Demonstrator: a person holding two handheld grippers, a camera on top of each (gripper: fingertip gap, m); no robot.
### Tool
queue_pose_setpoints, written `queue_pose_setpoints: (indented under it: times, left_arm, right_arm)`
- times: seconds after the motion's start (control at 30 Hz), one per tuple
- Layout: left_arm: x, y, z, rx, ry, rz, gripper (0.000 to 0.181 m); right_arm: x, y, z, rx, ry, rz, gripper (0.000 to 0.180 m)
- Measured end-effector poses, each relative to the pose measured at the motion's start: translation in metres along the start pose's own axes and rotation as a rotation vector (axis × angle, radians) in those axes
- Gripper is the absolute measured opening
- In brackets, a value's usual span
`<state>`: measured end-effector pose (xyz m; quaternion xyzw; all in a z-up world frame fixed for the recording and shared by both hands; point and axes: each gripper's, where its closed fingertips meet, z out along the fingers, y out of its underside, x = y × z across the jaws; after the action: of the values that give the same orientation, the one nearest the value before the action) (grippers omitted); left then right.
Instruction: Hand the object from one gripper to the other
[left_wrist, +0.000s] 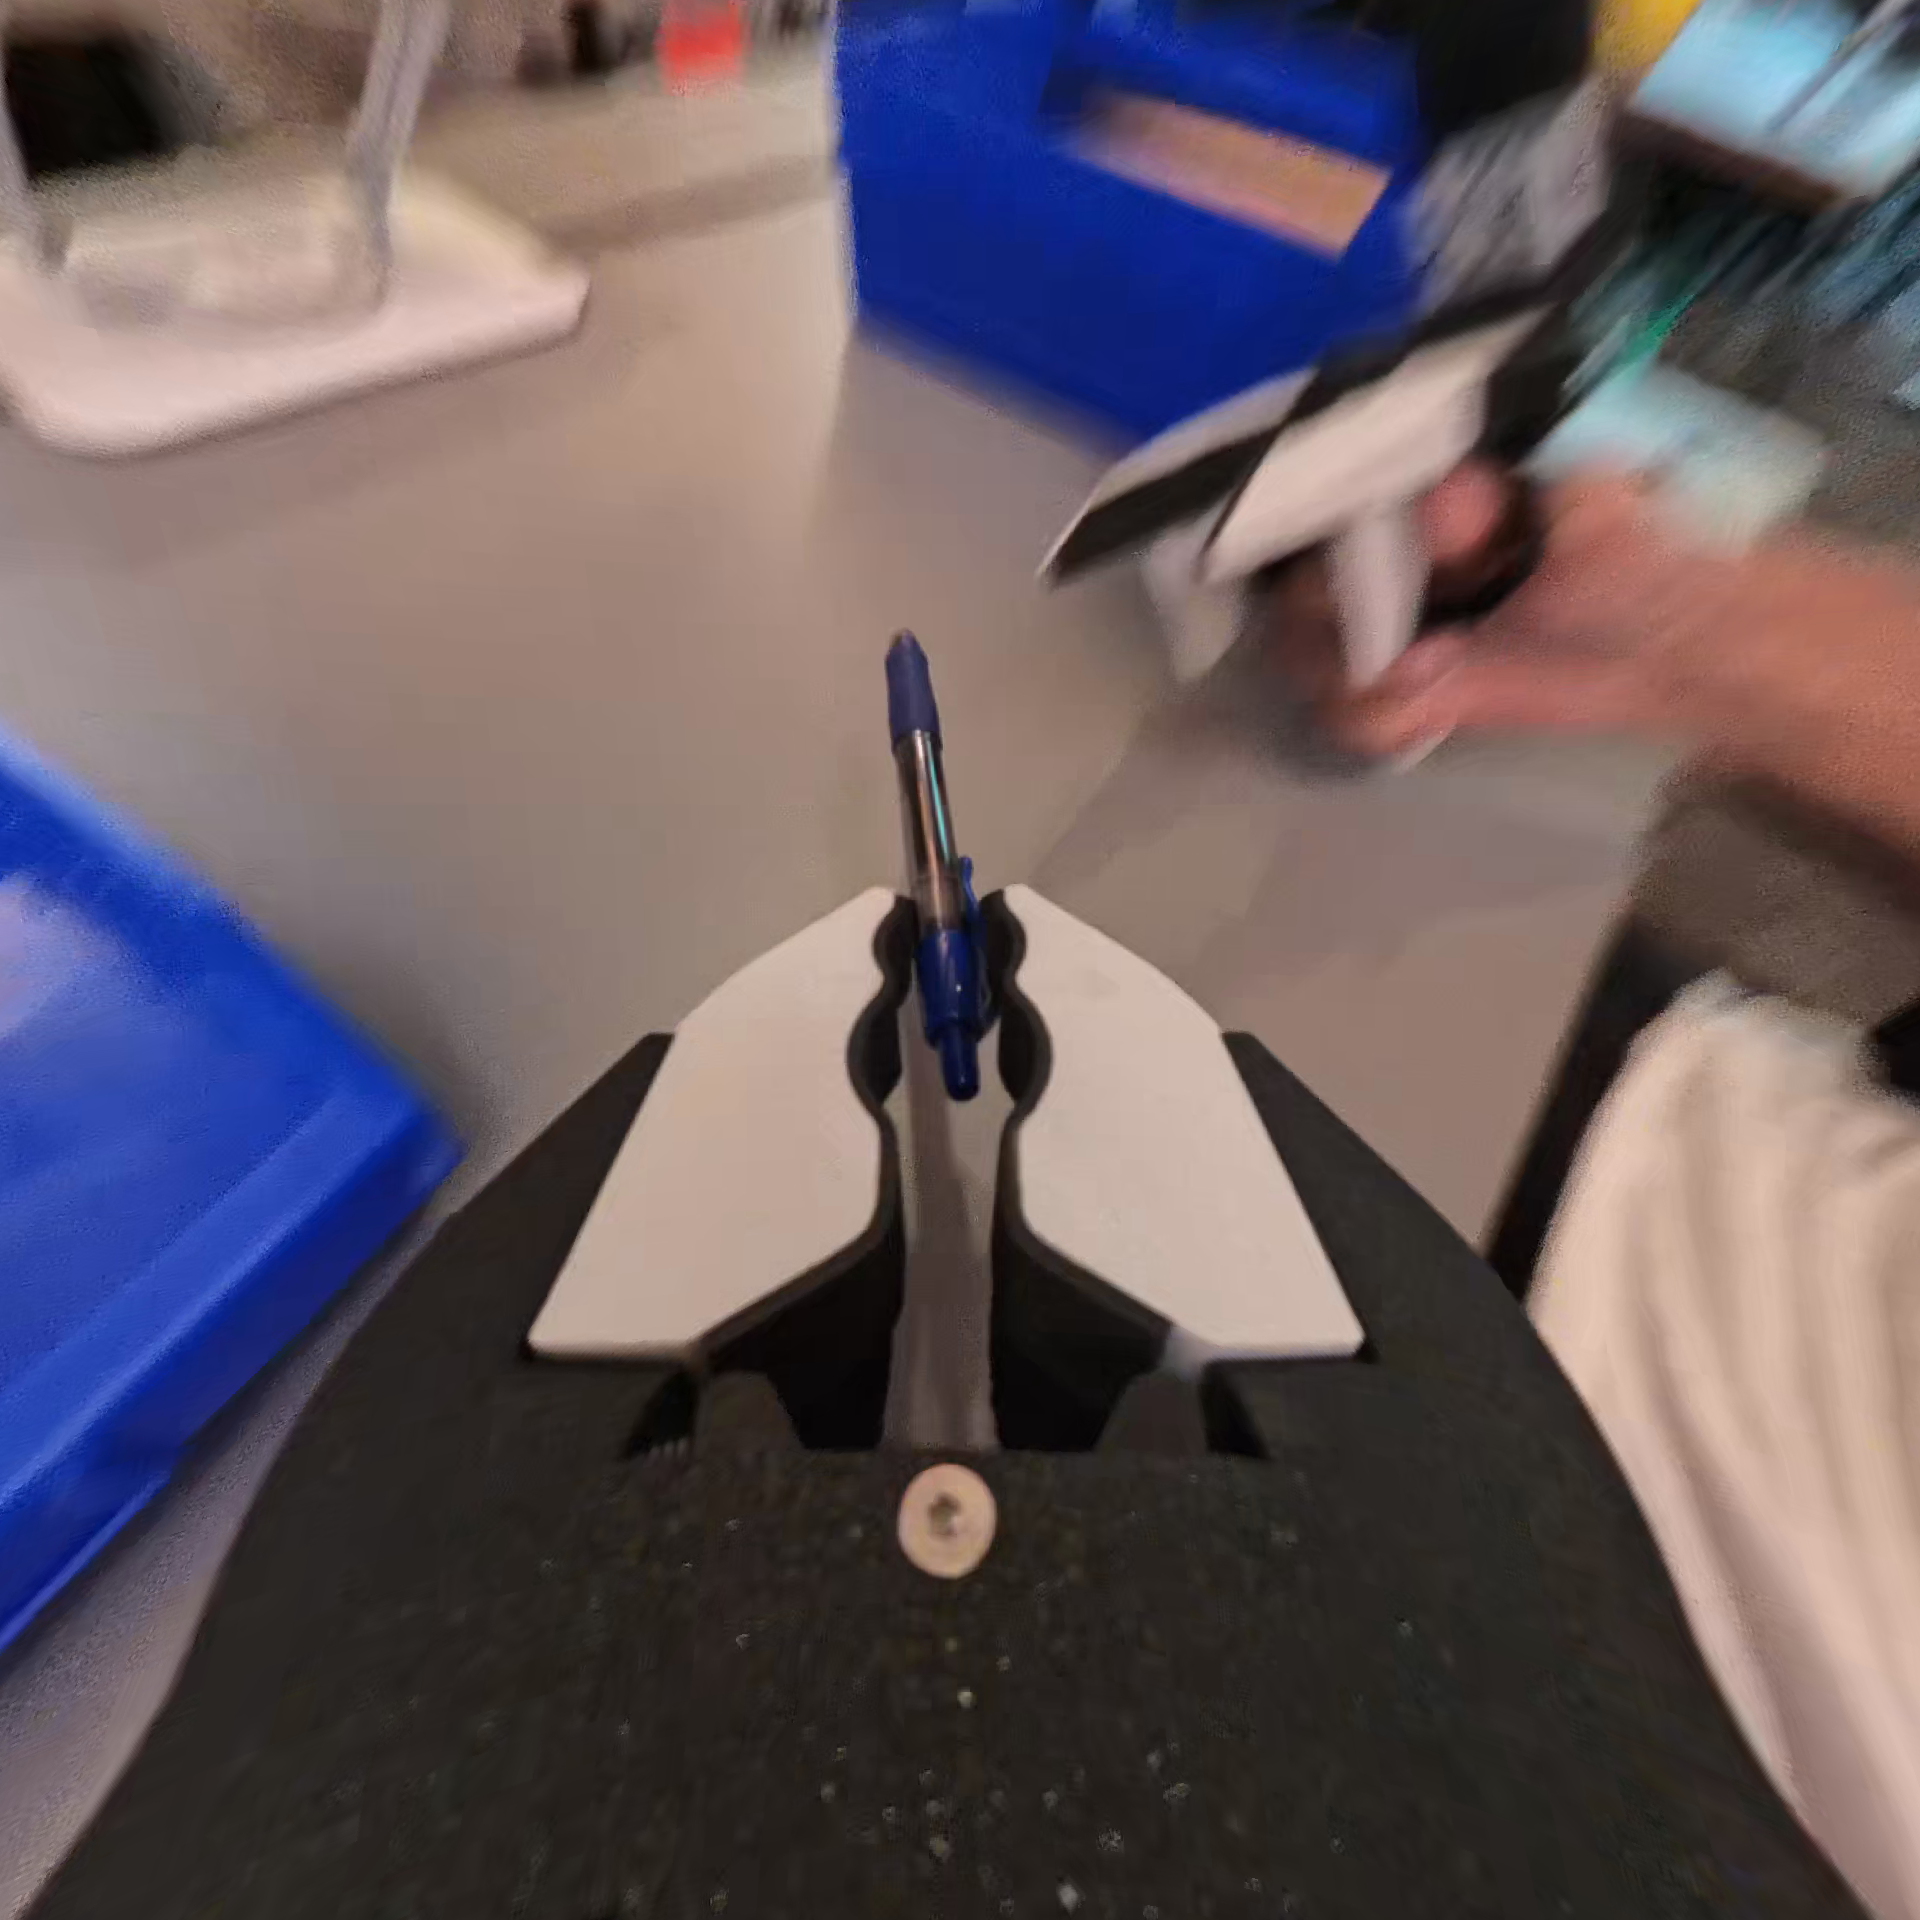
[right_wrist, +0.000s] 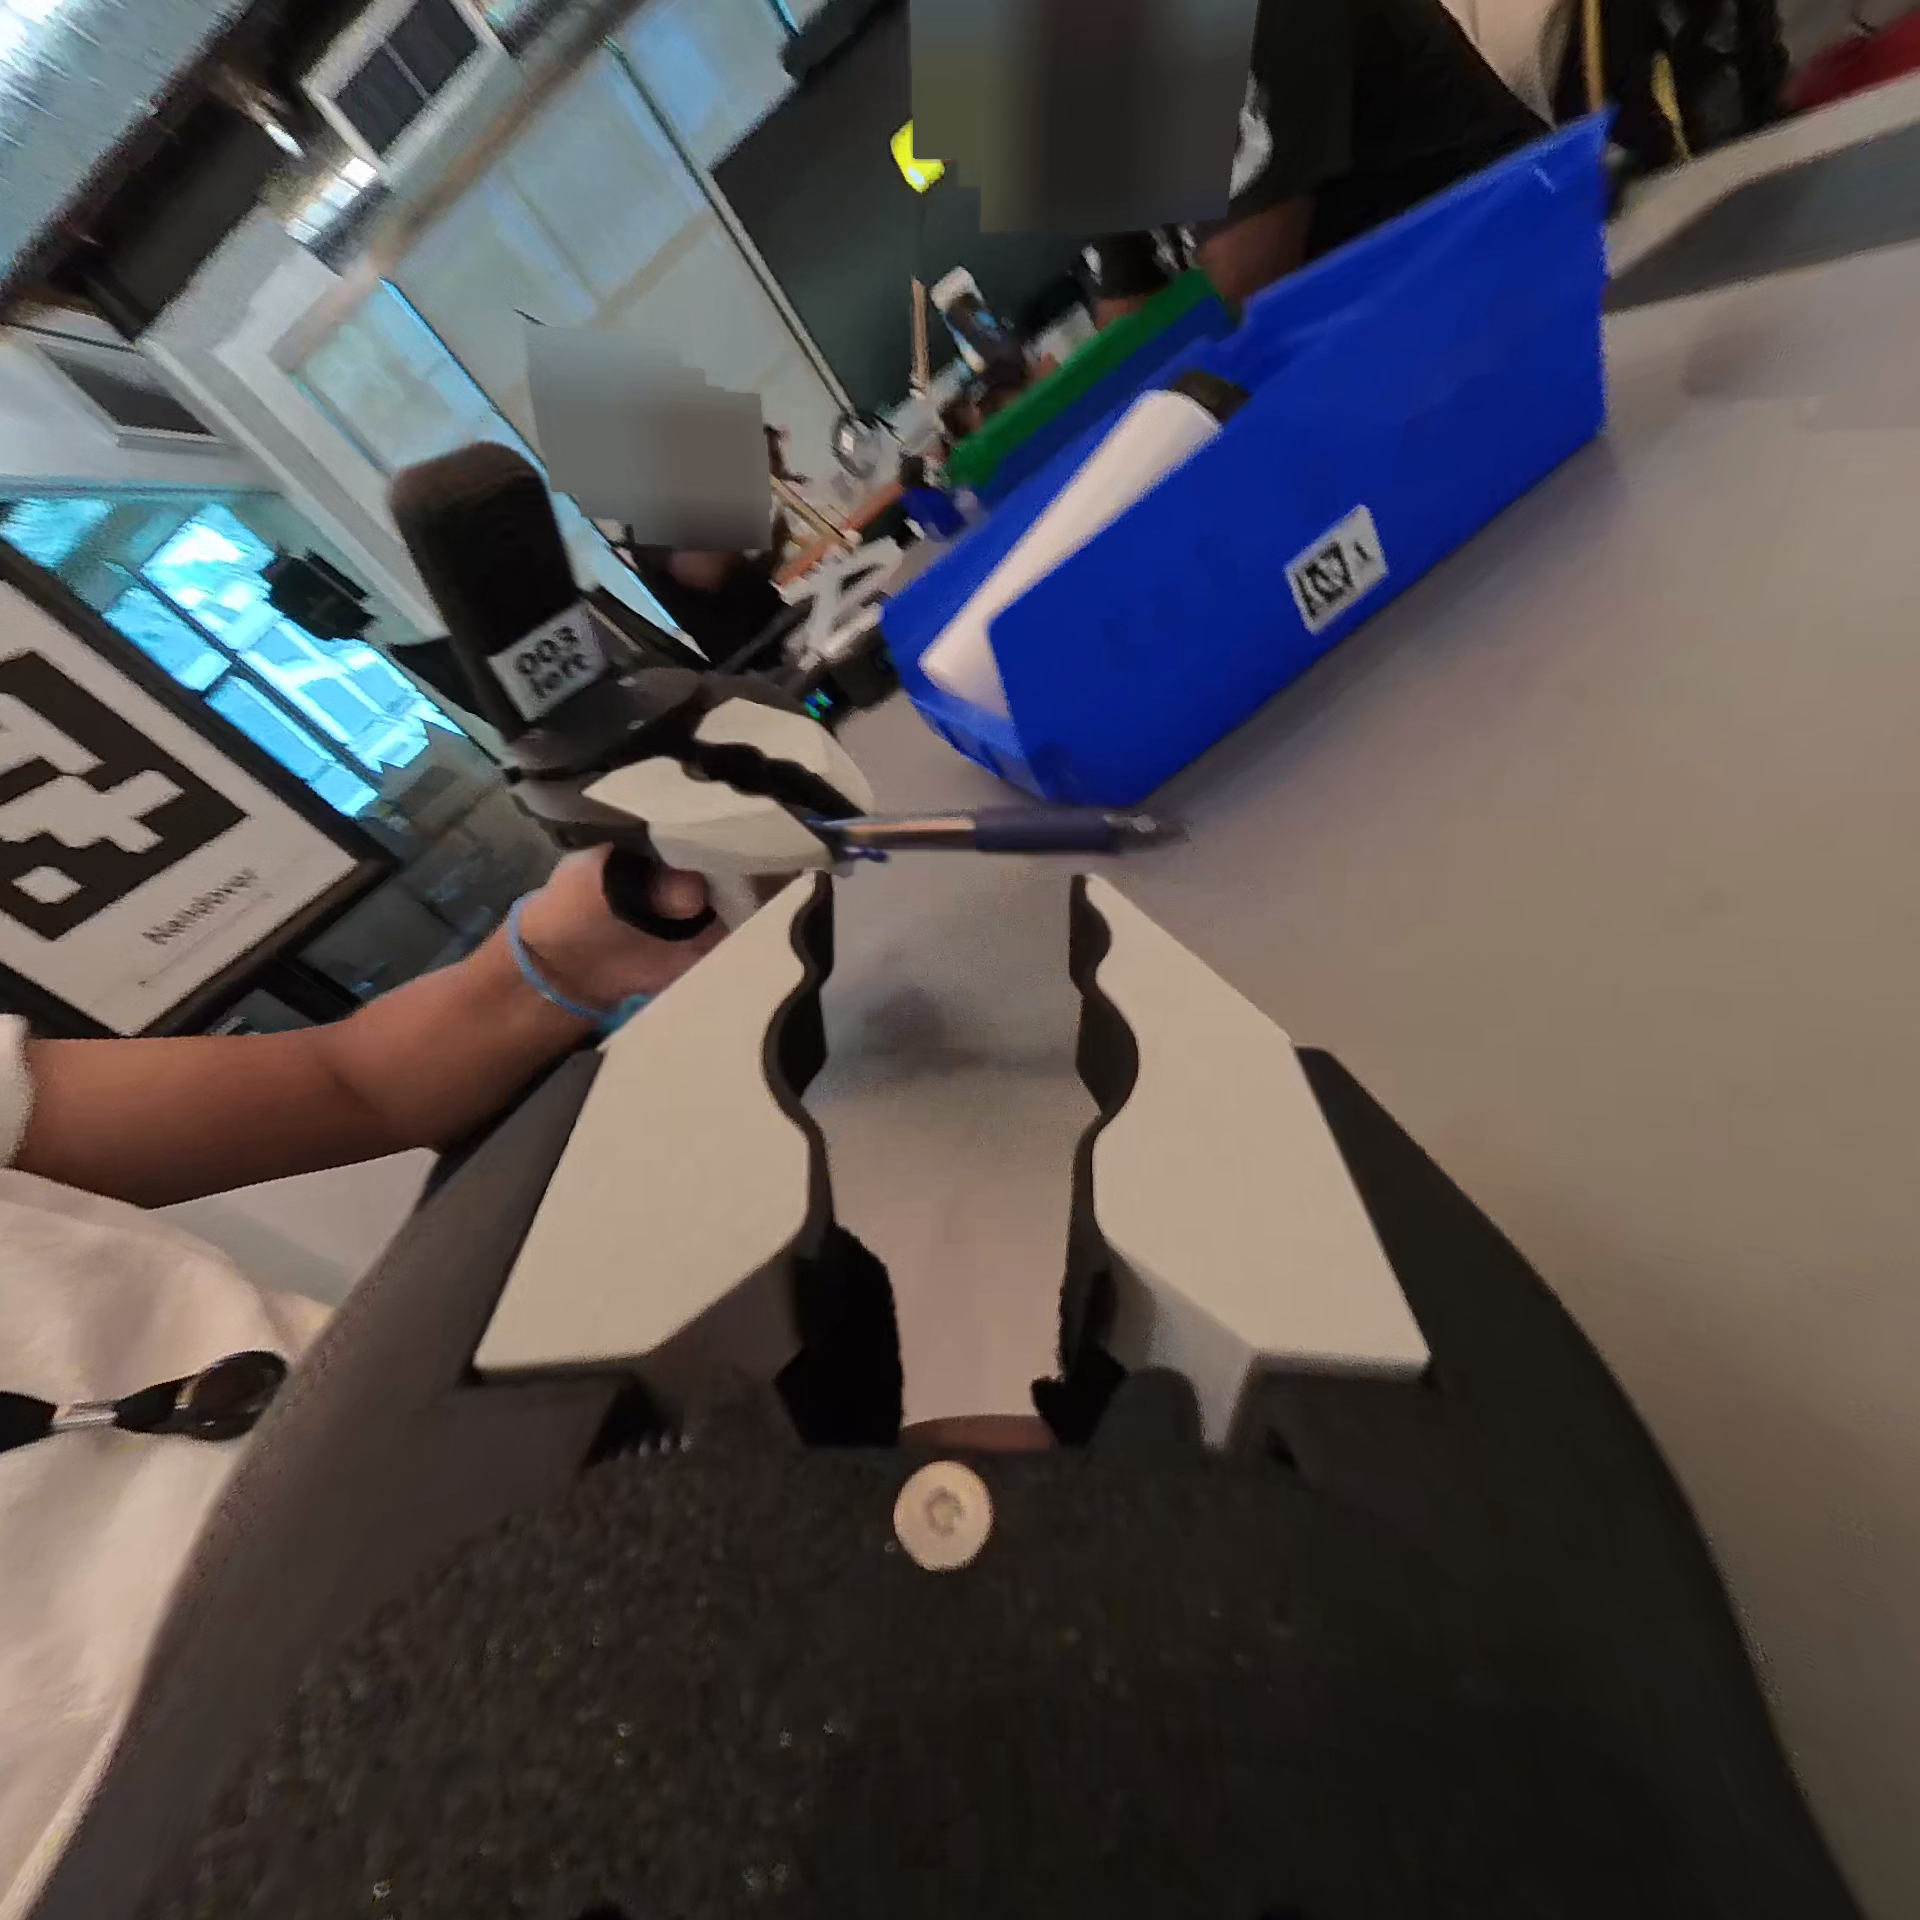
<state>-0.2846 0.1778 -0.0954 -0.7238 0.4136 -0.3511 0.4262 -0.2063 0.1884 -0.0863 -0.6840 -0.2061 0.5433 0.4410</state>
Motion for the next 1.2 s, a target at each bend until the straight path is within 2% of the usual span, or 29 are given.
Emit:
queue_pose_setpoints:
  times: [0.1,0.13,0.2,0.3,0.47,0.6,0.7,0.87,1.03,1.1,1.2]
  left_arm:
    - [0.041,-0.062,-0.014,0.384,0.287,-0.136,0.009]
    - [0.044,-0.071,-0.015,0.439,0.330,-0.192,0.009]
    - [0.046,-0.070,-0.001,0.414,0.365,-0.262,0.009]
    - [0.047,-0.054,0.017,0.361,0.349,-0.257,0.009]
    - [0.047,-0.054,0.017,0.403,0.390,-0.343,0.009]
    - [0.044,-0.054,0.016,0.429,0.448,-0.436,0.009]
    - [0.047,-0.054,0.016,0.433,0.476,-0.450,0.009]
    - [0.043,-0.052,0.018,0.426,0.453,-0.422,0.012]
    - [0.018,-0.054,0.015,0.469,0.248,-0.307,0.031]
    - [0.012,-0.053,0.015,0.466,0.138,-0.195,0.041]
    - [0.018,-0.052,0.019,0.451,0.042,-0.011,0.053]
  right_arm:
    - [-0.027,-0.011,0.004,0.078,-0.116,0.006,0.048]
    - [-0.037,-0.013,0.006,0.099,-0.157,0.008,0.049]
    - [-0.049,-0.015,0.012,0.126,-0.193,0.020,0.049]
    - [-0.051,-0.014,0.019,0.139,-0.191,0.033,0.047]
    - [-0.057,-0.015,0.021,0.164,-0.214,0.005,0.033]
    - [-0.058,-0.017,0.022,0.182,-0.204,-0.003,0.032]
    - [-0.053,-0.016,0.022,0.186,-0.182,0.008,0.014]
    - [-0.052,-0.015,0.021,0.135,-0.124,-0.078,0.011]
    - [-0.019,-0.024,0.001,0.137,0.072,-0.204,0.010]
    - [-0.012,-0.038,-0.013,0.210,0.107,-0.203,0.010]
    - [-0.016,-0.060,-0.031,0.381,0.019,-0.054,0.010]
